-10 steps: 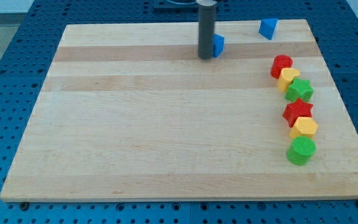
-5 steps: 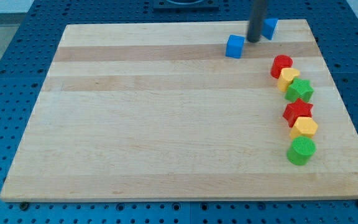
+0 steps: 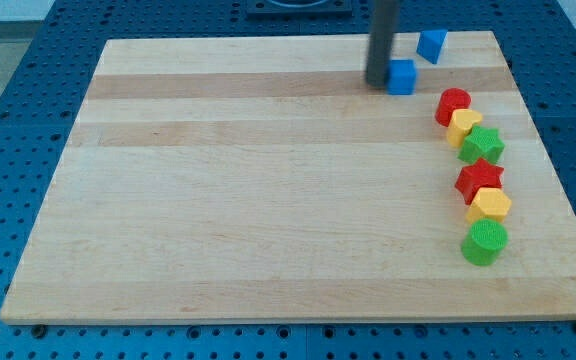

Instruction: Move the blue cube into the red circle

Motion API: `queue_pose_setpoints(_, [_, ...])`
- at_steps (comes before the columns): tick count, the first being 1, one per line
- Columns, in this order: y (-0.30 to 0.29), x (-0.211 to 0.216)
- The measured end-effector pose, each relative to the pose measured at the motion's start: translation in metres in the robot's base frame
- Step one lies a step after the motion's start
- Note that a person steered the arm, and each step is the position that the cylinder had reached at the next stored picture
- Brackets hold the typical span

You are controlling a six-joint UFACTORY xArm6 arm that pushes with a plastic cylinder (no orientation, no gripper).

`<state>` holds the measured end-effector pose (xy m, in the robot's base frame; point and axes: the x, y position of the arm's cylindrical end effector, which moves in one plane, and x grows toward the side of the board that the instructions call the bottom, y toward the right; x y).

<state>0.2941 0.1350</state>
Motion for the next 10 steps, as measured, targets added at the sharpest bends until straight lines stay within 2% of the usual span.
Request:
queue_pose_setpoints(1, [0.051,0.003])
queue_pose_setpoints(3, [0.033,0.004])
queue_pose_setpoints(4, [0.038,-0.011])
queue_pose_setpoints(6, [0.092,-0.038])
queue_pose_setpoints(9, [0.097,0.010])
queue_pose_setpoints(10, [0.120,-0.007])
